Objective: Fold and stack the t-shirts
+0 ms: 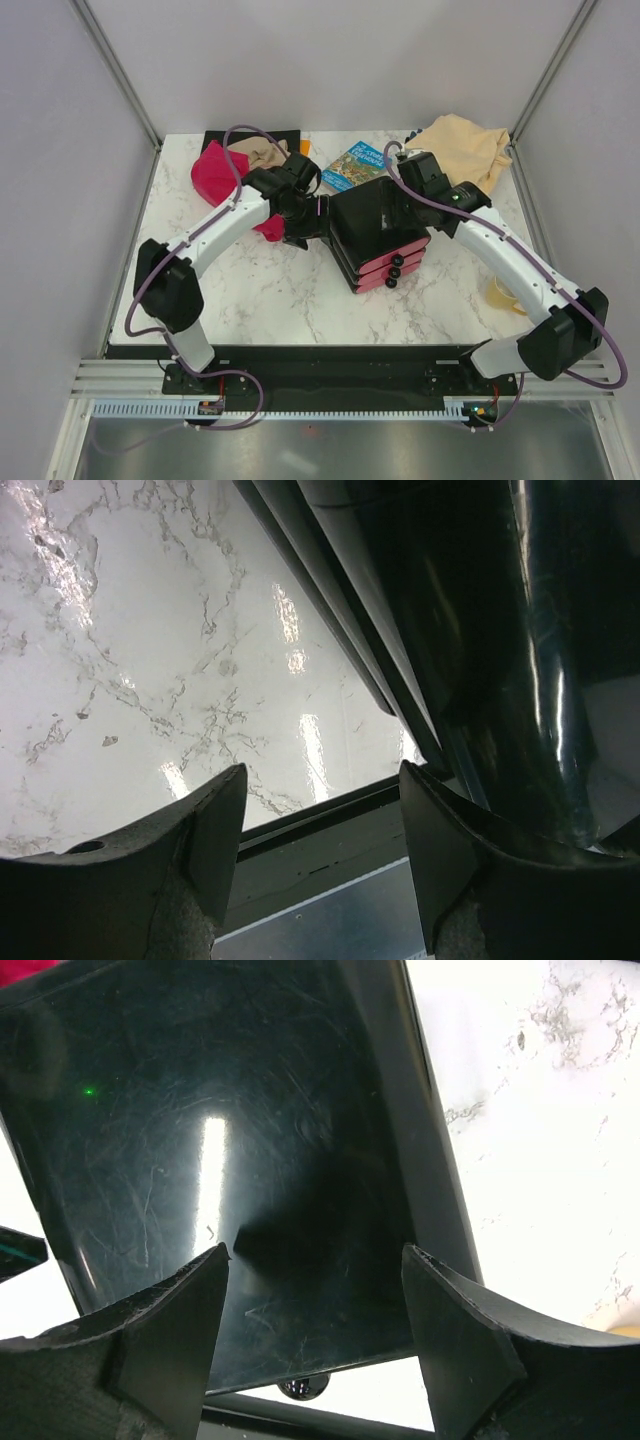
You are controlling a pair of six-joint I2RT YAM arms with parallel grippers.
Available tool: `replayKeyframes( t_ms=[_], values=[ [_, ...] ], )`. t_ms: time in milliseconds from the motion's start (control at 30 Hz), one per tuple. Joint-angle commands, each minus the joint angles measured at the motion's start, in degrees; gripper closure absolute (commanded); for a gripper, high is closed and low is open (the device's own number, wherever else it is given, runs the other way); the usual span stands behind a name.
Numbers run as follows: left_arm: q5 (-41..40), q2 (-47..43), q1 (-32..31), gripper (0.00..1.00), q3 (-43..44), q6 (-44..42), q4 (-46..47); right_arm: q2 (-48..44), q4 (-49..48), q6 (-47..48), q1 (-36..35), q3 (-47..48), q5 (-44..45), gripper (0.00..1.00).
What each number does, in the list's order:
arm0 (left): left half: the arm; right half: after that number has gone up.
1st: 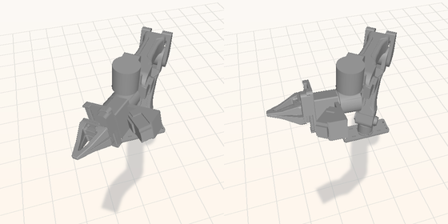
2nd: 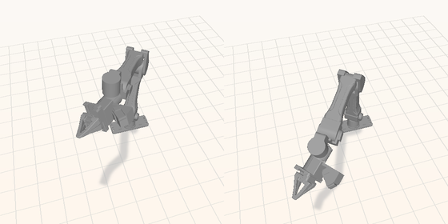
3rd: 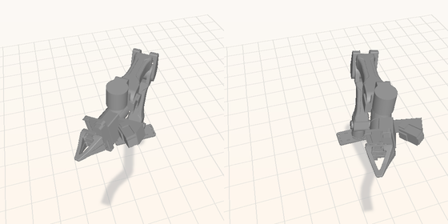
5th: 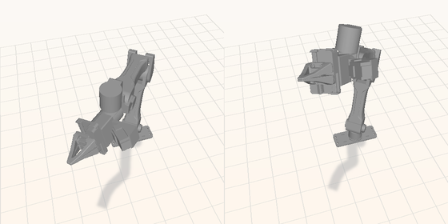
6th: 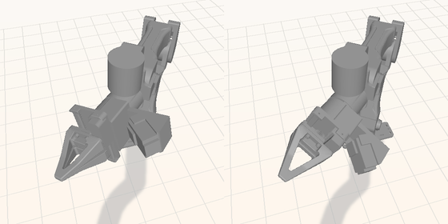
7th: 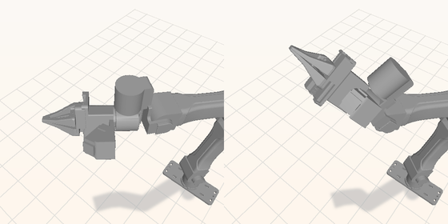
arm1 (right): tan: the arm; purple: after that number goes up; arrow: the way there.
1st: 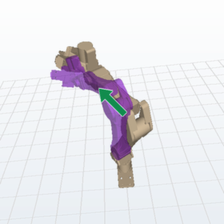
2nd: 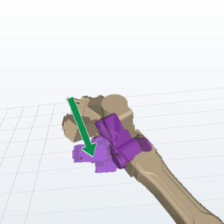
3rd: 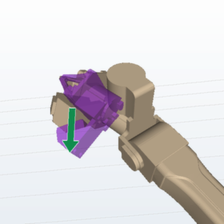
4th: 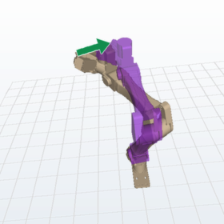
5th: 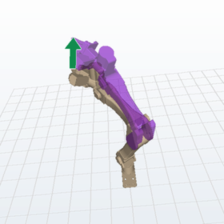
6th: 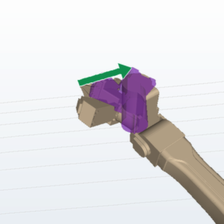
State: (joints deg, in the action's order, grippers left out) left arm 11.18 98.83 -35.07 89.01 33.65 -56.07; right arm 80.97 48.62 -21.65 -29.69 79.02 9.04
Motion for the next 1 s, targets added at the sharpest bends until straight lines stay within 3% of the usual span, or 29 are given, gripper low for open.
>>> replayKeyframes(
  t_ms=[0,133,467,733,967],
  values=[
    [1.7,2.5,-0.8,0.3,1.9,2.0,2.9,-1.1,1.6,-2.2,0.2,-2.6,3.2,0.22],
    [1.9,5.7,-1.1,0.3,4.8,1.9,3.3,-2.6,2.1,-4.0,0.9,-2.6,8.8,0.23],
    [2.7,9.4,-1.3,0.3,9.6,1.2,3.2,-1.6,3.7,-6.3,3.1,-4.8,12.6,0.21],
    [2.7,11.0,-1.3,0.3,11.6,1.1,3.2,1.6,4.2,-6.4,3.9,-5.7,7.4,0.21],
    [3.8,17.2,-3.7,0.3,22.3,1.8,2.8,-1.2,8.7,-7.8,3.8,-5.5,4.9,0.22]
  ],
)
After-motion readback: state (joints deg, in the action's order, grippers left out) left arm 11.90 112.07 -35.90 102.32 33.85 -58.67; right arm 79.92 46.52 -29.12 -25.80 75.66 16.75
